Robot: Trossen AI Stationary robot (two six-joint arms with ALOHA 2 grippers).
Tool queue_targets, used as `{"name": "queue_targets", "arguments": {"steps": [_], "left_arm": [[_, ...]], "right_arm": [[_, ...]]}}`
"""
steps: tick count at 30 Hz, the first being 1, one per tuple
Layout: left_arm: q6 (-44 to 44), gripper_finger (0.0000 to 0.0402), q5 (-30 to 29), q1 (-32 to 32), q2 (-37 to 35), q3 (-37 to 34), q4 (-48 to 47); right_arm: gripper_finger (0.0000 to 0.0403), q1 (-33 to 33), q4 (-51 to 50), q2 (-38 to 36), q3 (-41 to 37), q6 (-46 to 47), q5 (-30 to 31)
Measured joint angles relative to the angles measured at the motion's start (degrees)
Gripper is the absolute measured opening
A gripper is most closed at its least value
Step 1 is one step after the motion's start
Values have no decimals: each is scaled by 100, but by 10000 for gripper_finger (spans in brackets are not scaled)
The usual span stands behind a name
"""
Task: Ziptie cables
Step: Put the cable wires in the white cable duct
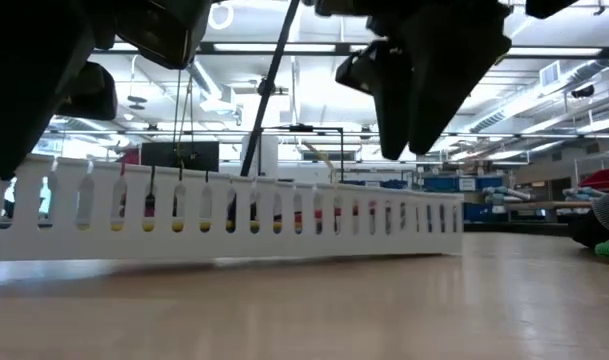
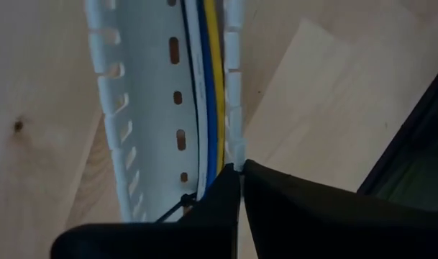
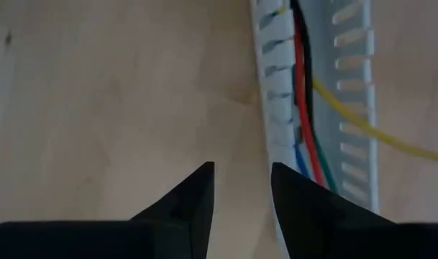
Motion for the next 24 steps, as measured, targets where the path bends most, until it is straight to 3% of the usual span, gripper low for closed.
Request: {"name": "queue_targets", "arguments": {"steps": [8, 15, 20, 24], "left_arm": [[-14, 0, 57, -12, 0, 0, -7], [-13, 0, 57, -75, 0, 0, -4], [18, 0, 18, -79, 0, 0, 2], [152, 0, -25, -79, 0, 0, 0]], "right_arm": [[125, -341, -629, -54, 72, -184, 1369], [113, -1026, -652, -629, -459, 29, 1346], [114, -1502, 859, -1881, -2136, 356, 1034], [114, -1827, 4116, -2959, -4090, 1343, -507]]}}
